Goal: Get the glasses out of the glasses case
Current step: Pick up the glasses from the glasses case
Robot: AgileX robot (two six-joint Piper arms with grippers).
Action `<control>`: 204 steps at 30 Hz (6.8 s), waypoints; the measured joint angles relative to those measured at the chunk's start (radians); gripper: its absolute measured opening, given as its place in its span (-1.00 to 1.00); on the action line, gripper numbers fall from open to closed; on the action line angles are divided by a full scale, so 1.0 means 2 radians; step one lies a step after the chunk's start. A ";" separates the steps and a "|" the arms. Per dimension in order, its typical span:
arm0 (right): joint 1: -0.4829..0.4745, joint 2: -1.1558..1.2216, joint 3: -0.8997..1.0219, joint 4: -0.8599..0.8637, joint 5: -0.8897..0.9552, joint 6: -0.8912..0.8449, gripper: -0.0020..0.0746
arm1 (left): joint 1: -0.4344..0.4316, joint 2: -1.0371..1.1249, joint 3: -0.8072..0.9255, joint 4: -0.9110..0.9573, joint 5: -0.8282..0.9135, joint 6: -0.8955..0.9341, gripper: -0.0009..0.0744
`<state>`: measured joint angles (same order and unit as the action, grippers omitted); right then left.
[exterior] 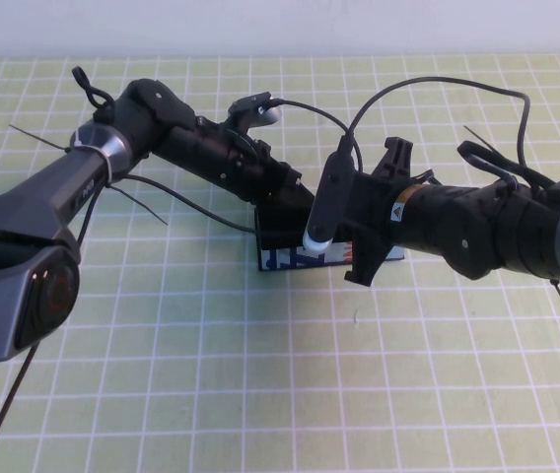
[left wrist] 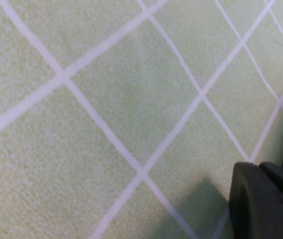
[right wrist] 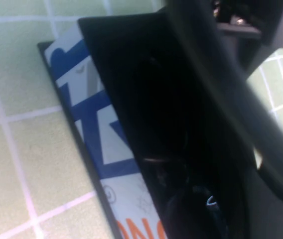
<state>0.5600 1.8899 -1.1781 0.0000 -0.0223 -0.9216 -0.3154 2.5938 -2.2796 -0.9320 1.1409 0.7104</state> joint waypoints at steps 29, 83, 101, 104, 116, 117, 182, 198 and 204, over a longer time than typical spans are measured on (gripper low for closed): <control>0.000 0.000 0.000 0.041 -0.008 0.003 -0.94 | 0.047 -0.219 0.028 0.091 0.045 0.000 -0.99; 0.000 0.000 0.000 0.059 -0.003 0.003 -0.93 | 0.039 -0.235 0.507 -0.389 -0.165 0.648 -0.99; -0.007 0.001 0.000 0.151 -0.069 0.007 -0.21 | 0.038 -0.235 0.507 -0.363 -0.158 0.624 -0.99; -0.012 0.004 0.000 0.168 -0.086 0.007 -0.20 | 0.038 -0.235 0.507 -0.362 -0.157 0.620 -0.99; -0.016 0.037 -0.005 0.242 -0.159 0.006 -0.19 | 0.038 -0.235 0.506 -0.352 -0.155 0.613 -0.99; -0.016 0.039 -0.006 0.247 -0.163 0.006 -0.19 | 0.038 -0.235 0.505 -0.350 -0.155 0.612 -0.99; -0.058 0.066 -0.094 0.423 0.060 0.011 -0.99 | 0.037 -0.235 0.503 -0.333 -0.152 0.586 -0.99; -0.060 0.066 -0.149 0.380 0.192 0.084 -0.99 | 0.037 -0.235 0.503 -0.332 -0.151 0.584 -0.99; -0.060 0.063 -0.262 0.169 0.409 0.284 -0.99 | 0.037 -0.235 0.503 -0.332 -0.151 0.584 -0.99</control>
<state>0.4403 2.0161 -1.7017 0.3382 0.7952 -0.3538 -0.2405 2.1229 -1.2727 -1.5959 0.8385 1.8792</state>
